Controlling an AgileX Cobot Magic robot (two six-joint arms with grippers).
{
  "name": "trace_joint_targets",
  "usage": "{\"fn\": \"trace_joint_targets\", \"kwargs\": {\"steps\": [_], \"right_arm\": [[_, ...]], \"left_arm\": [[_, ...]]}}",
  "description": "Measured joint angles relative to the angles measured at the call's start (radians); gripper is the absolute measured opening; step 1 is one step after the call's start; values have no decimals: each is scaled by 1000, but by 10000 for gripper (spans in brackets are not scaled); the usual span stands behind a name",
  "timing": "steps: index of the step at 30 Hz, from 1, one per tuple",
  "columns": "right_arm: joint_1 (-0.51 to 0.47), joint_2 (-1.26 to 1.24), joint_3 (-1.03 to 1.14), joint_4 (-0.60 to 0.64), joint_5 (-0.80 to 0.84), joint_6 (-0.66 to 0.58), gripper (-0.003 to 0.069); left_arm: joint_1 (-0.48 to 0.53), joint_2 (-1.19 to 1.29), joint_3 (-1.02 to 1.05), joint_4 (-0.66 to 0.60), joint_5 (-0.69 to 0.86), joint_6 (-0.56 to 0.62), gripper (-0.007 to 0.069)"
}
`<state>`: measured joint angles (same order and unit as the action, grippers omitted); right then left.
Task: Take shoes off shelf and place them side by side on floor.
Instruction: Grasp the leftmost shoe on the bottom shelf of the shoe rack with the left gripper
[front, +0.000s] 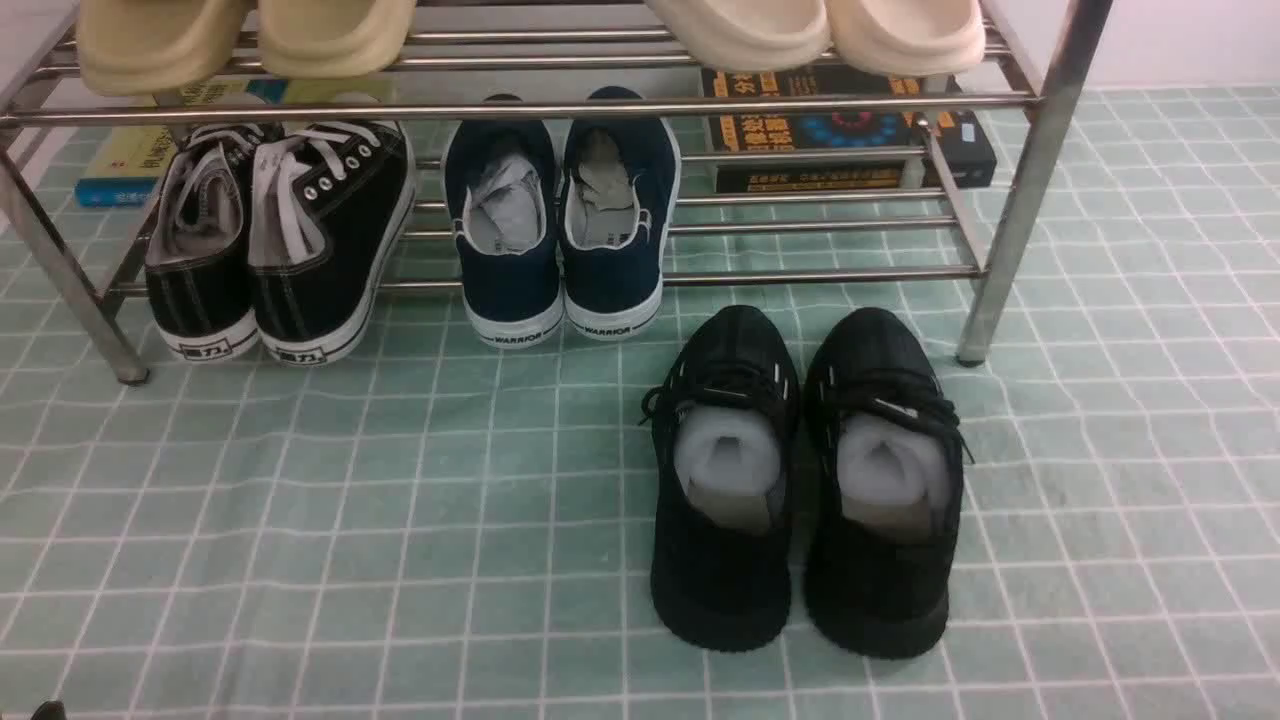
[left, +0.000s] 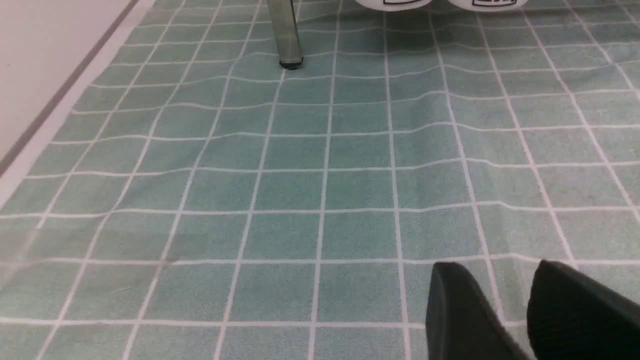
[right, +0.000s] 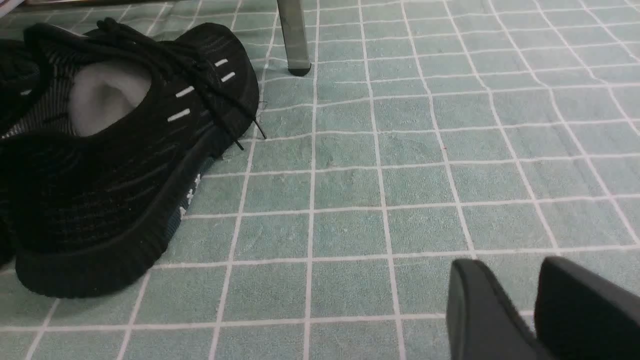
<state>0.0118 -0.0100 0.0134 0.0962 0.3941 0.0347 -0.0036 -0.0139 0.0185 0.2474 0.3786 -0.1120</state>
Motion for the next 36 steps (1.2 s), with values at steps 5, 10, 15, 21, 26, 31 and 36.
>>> {"fn": "trace_joint_targets", "kwargs": {"steps": [5, 10, 15, 21, 26, 31, 36], "right_arm": [[0, 0, 0, 0, 0, 0, 200], [0, 0, 0, 0, 0, 0, 200], [0, 0, 0, 0, 0, 0, 202], [0, 0, 0, 0, 0, 0, 202], [0, 0, 0, 0, 0, 0, 202], [0, 0, 0, 0, 0, 0, 202], [0, 0, 0, 0, 0, 0, 202]], "left_arm": [[0, 0, 0, 1, 0, 0, 242], [0, 0, 0, 3, 0, 0, 242], [0, 0, 0, 3, -1, 0, 242], [0, 0, 0, 3, -1, 0, 242], [0, 0, 0, 0, -1, -4, 242], [0, 0, 1, -142, -12, -139, 242], [0, 0, 1, -357, -16, -342, 242]]}}
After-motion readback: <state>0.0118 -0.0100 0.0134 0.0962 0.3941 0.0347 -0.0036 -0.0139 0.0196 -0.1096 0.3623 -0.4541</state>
